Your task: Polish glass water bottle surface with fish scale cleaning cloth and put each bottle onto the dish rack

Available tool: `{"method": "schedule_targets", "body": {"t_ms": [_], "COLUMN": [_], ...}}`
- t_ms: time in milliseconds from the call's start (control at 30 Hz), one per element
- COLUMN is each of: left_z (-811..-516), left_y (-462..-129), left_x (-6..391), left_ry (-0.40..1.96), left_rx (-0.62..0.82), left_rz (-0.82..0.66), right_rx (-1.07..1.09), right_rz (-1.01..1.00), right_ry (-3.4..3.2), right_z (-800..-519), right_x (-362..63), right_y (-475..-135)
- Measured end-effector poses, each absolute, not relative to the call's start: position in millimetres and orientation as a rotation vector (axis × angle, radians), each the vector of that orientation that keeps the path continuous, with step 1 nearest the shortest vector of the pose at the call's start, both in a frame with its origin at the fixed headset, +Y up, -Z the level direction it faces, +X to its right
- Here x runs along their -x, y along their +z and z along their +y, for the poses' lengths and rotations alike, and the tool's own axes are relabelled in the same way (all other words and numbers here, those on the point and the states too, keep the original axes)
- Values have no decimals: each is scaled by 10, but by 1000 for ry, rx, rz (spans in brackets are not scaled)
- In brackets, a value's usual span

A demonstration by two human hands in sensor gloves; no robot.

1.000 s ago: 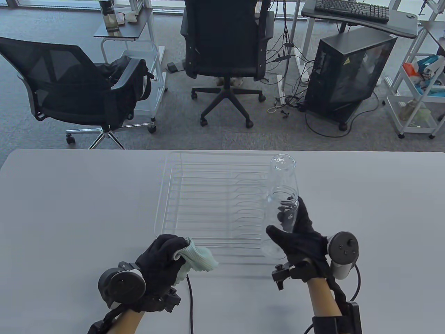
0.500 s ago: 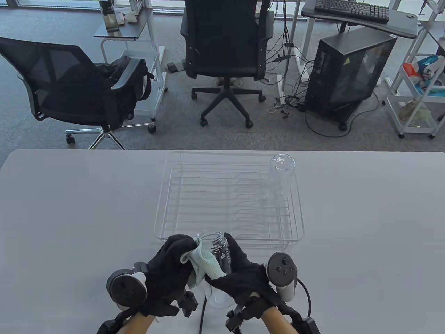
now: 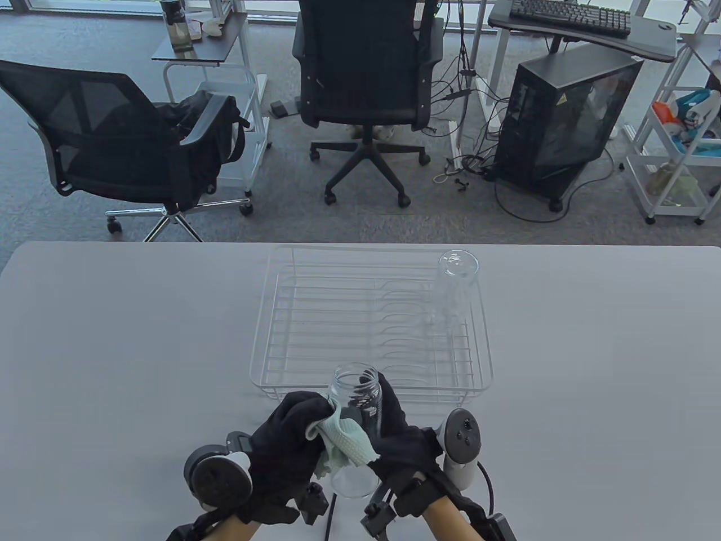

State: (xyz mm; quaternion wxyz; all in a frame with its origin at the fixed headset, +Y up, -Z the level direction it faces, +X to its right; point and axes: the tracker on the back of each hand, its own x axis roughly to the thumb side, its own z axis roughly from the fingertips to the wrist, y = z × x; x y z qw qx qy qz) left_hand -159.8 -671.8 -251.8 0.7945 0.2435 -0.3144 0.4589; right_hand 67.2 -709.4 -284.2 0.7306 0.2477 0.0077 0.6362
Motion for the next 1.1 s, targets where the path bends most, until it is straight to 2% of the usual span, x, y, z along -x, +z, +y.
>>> {"method": "schedule_targets", "body": {"t_ms": [400, 567, 833, 1100], "left_z": [-6851, -6862, -6782, -6694], "left_y": [-2447, -2460, -2472, -2536], "left_x": [1325, 1336, 1471, 1695], "left_ry": [845, 863, 971, 1088], "left_rx": [-450, -452, -504, -551], "left_rz": [-777, -768, -728, -635], "right_rx": [-433, -502, -679, -746], "right_rz": [-176, -86, 233, 393], "right_ry": [1364, 1326, 1222, 1299], "right_z": [-6967, -6947, -6974, -7050], "right_x": [-990, -989, -928, -802], "right_y": [-2875, -2890, -2912, -2882]}}
